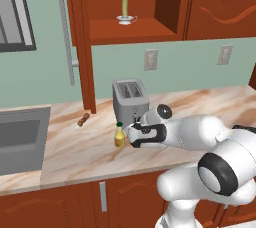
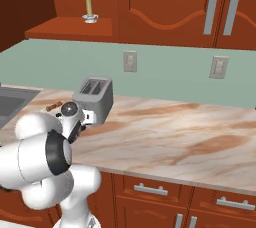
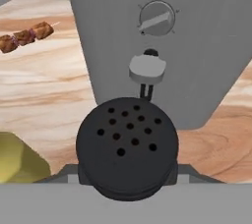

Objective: Pick the shaker and mustard from the counter and place them in the cabinet.

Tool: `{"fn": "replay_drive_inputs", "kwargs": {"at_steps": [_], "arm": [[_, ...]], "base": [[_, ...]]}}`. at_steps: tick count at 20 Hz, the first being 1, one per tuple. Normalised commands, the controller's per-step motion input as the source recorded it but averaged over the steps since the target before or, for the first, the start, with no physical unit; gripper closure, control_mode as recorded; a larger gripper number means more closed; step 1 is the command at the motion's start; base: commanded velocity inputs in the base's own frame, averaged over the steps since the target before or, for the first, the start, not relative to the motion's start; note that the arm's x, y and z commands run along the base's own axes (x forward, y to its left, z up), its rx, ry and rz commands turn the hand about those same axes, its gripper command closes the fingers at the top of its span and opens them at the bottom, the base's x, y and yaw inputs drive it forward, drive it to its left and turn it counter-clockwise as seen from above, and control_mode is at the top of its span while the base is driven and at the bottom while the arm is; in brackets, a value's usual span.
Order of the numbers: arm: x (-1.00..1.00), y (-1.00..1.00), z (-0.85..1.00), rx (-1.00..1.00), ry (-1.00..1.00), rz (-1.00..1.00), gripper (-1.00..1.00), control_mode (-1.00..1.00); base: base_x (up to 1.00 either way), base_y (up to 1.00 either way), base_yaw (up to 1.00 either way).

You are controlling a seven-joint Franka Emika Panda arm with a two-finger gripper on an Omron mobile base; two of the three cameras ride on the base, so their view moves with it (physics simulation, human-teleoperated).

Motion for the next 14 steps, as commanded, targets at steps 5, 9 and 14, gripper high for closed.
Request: {"fn": "replay_drive_inputs", "kwargs": {"at_steps": [5, 9, 14], "arm": [[-0.48, 0.00, 0.62, 0.00, -0.23, 0.01, 1.00, -1.00], [-0.29, 0.00, 0.59, 0.00, -0.17, 0.00, 1.00, -1.00], [-0.27, -0.01, 0.38, 0.00, -0.10, 0.00, 1.00, -1.00]], "base": [[0.00, 0.00, 0.00], [0.00, 0.00, 0.00], [0.00, 0.00, 0.00]]}}
